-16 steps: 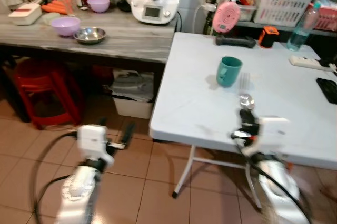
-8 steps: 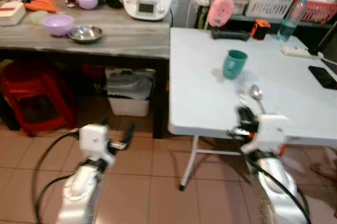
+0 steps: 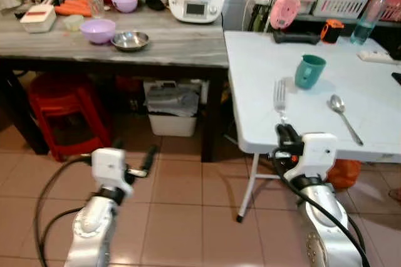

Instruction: Setting the table

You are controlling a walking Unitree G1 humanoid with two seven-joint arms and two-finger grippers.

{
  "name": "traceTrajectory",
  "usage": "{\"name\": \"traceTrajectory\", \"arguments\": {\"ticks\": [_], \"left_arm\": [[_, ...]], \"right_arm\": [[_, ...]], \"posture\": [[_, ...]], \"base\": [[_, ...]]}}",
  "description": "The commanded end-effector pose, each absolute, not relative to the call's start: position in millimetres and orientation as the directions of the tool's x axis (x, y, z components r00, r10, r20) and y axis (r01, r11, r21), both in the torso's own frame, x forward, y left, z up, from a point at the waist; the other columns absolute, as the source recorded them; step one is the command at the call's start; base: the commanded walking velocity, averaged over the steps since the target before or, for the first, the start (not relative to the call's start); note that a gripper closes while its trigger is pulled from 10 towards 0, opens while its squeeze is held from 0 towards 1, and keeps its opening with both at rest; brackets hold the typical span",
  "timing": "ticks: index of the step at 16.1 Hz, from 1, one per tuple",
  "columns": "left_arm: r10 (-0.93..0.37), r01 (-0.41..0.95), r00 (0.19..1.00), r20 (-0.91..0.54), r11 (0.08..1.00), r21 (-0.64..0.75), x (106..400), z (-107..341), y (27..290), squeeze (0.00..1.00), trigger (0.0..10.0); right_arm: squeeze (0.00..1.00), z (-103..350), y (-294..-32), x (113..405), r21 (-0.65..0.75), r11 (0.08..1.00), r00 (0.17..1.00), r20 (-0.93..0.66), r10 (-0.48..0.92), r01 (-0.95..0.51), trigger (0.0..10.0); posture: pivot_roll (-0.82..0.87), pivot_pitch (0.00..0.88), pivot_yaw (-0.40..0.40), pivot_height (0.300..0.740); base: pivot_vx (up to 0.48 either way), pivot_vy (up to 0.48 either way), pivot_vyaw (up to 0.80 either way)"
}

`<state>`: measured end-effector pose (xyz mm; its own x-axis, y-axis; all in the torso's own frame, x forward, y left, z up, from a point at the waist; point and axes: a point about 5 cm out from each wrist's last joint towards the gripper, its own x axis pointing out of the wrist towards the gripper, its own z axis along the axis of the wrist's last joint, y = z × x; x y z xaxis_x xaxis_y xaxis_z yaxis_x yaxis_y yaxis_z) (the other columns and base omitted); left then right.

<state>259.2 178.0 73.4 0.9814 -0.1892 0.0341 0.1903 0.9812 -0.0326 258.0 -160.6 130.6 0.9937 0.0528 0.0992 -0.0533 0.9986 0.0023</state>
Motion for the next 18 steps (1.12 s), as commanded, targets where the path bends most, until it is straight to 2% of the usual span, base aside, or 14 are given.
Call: {"name": "traceTrajectory", "arguments": {"ticks": [1,14,18], "left_arm": [[-0.219,0.221,0.974,0.051,0.975,-0.038,262.1,76.7,167.4,0.0,10.0],[-0.242,0.242,0.969,0.042,0.97,-0.015,264.1,73.5,159.2,0.0,10.0],[-0.241,0.241,0.969,0.045,0.97,0.015,264.8,74.2,158.5,0.0,10.0]], "right_arm": [[0.0,133.6,-173.8,257.0,-0.012,1.0,0.994,0.11,0.011,-0.01,10.0],[0.0,135.6,-175.4,257.6,-0.042,0.999,0.993,0.118,0.024,-0.019,10.0],[0.0,135.2,-175.7,257.5,-0.055,0.998,0.992,0.12,0.026,-0.019,10.0]], "posture": [[0.0,0.0,-0.03,0.74],[-0.02,0.0,-0.027,0.74],[-0.02,0.0,-0.028,0.74]], "base": [[0.0,0.424,0.0],[0.0,0.446,0.0],[0.0,0.0,0.13]]}}
